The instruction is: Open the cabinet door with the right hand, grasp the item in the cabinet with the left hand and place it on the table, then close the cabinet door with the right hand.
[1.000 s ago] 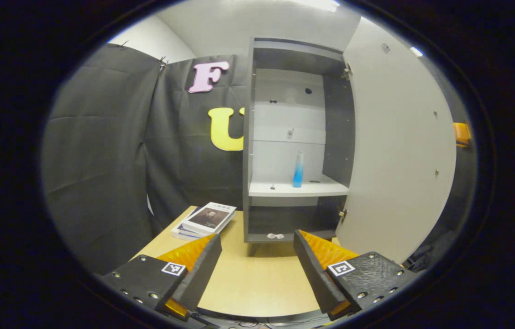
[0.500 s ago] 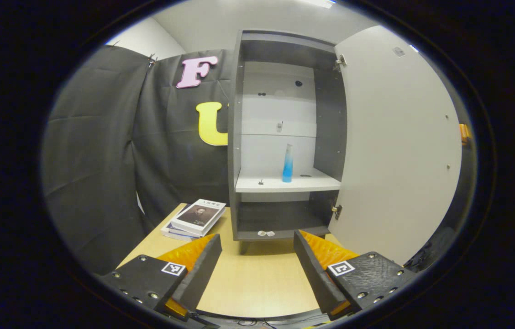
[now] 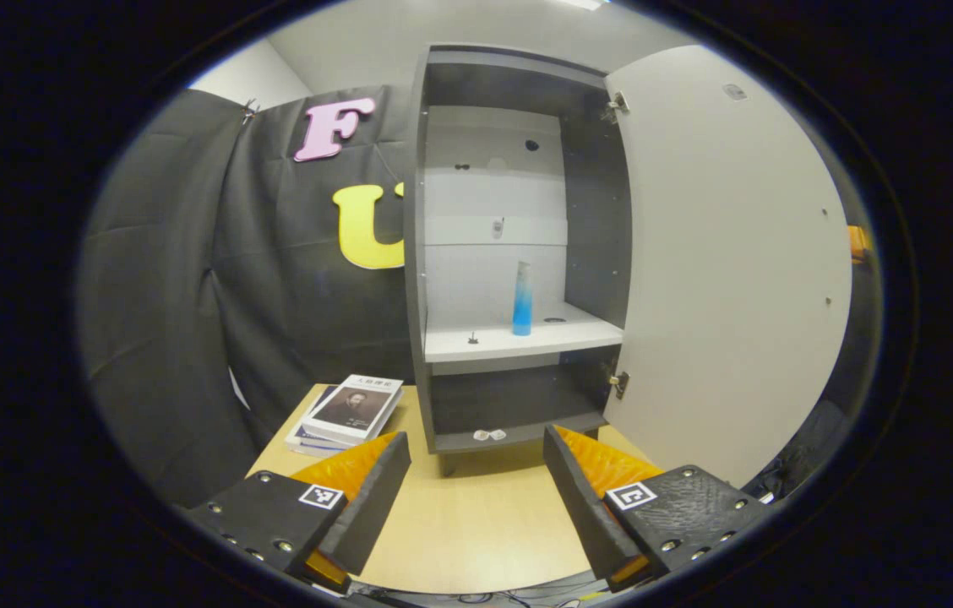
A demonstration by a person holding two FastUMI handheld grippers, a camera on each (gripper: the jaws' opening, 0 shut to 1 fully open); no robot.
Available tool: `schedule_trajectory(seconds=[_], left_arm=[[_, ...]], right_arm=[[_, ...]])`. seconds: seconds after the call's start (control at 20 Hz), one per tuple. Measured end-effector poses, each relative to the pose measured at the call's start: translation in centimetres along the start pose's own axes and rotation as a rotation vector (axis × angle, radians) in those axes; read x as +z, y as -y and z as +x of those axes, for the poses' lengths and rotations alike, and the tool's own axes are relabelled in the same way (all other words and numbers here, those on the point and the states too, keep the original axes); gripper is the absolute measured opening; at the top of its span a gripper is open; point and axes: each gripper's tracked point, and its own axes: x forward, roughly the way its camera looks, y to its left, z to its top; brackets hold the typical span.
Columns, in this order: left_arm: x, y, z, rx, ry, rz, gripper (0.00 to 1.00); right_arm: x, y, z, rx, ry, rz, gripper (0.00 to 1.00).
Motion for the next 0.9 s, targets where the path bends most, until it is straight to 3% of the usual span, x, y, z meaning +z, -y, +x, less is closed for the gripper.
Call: schedule_trajectory(seconds=[0.15,0.25,0.35,0.4,0.5,0.55,0.65,0.9], left_arm=[[0.1,0.4,0.4,-0.037,0.009,-0.002,0.97],[0.4,1.1,0.8,-0.064,0.025,-0.024,0.97],[0.4,2.1,0.9,-0.11,0.024,-0.059,0.96],[0.5,2.7,1.0,-0.134,0.031,-0.072,0.96],[0.9,3.2,1.4,-0.174,0.043,-0.07,0.97],[1.0,3.2,1.4,-0.189,0.052,-0.06,0.96],[1.8,3.1,2.1,-0.199,0.083,-0.044,0.96],[3.8,4.2,3.3,-0.248,0.159,-0.041,0.97]], right_arm=[[-1.1,0.5,-1.6,-0.068,-0.021,0.011,0.05],[-1.3,1.2,-2.3,-0.133,-0.021,0.04,0.15],[-2.2,1.2,-4.0,-0.166,-0.052,0.049,0.38],[-2.2,1.8,-5.0,-0.197,-0.058,0.022,0.41],[-1.7,3.9,-6.5,-0.287,-0.039,-0.033,1.0],[-1.7,4.4,-7.6,-0.322,-0.017,-0.038,0.9],[-1.4,4.8,-8.4,-0.372,0.021,-0.02,0.98],[-1.3,7.1,-7.6,-0.453,0.04,-0.021,0.98]])
